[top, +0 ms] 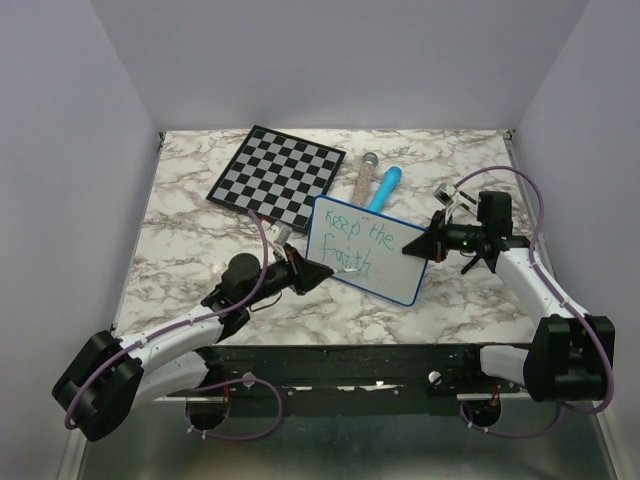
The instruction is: Write a sentence on the whiteboard
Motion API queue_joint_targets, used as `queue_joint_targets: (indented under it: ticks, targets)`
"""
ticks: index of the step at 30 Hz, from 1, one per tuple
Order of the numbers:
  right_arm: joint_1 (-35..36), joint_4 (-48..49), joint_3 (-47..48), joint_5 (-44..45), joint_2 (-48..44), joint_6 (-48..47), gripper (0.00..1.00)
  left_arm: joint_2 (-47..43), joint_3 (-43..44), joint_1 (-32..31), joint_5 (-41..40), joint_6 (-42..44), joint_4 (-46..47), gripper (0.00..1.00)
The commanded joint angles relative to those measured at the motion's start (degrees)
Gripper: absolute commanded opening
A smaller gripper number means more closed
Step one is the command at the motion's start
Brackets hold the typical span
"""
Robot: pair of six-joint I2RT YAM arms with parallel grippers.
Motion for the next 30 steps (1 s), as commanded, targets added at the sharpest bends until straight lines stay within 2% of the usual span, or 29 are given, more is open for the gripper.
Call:
queue_joint_targets:
  ticks: [1, 16, 30]
  targets:
    - [0.3, 1.02, 1.49, -3.22, -1.46, 0.59, 0.01, -0.08, -1.78, -1.98, -1.93, 0.93, 4.31, 0.0]
    - [0.3, 2.42, 0.79, -4.45, -0.93, 2.08, 0.01, 1.85, -5.12, -8.31, -9.66, 1.2, 10.99, 0.0]
    - [0.3, 10.16, -2.55, -6.3, 0.38, 10.61, 0.01, 8.7, -4.51, -15.43, -18.02, 3.48, 16.62, 0.0]
